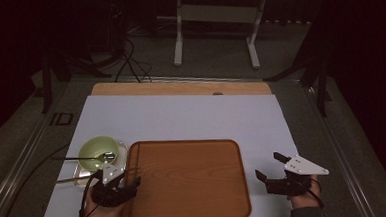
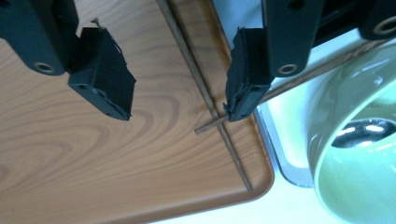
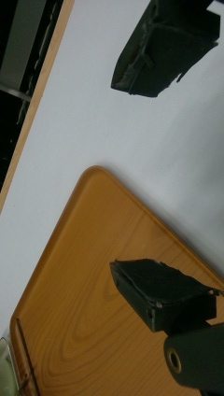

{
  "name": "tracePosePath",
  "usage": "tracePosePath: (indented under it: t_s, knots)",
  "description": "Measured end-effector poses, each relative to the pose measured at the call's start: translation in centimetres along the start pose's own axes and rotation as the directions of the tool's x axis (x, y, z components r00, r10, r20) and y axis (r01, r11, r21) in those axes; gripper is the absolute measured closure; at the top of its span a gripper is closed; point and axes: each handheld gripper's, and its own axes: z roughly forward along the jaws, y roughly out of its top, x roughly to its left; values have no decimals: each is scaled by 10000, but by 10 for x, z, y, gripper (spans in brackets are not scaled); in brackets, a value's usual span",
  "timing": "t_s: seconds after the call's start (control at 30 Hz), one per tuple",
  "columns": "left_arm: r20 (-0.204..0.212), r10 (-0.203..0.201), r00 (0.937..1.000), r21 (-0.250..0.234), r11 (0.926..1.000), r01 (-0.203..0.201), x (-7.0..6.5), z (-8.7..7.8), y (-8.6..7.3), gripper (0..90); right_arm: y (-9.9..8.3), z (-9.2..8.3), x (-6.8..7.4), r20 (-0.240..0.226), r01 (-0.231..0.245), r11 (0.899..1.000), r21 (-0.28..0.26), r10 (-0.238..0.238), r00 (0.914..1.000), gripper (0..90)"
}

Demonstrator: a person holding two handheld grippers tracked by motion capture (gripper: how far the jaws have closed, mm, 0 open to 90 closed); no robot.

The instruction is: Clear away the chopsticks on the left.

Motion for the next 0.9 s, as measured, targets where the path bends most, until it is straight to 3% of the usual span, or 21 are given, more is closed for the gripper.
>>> tracePosePath:
  t_s: [0.37, 0.63, 0.9]
  knots:
    - [344, 389, 9987, -406, 9985, -375, -3, -3, 9, 390, 0, 0, -1, 0, 8, 10000, -28, -8, 10000, 108]
    - [776, 852, 9933, -746, 9940, -794, 1, -9, 17, 413, 0, -1, -1, 6, 7, 10000, -27, -7, 10000, 109]
    - [392, 1319, 9905, -1157, 9852, -1267, 11, -25, 22, 405, 0, 0, -1, -21, 17, 10000, -28, -17, 10000, 108]
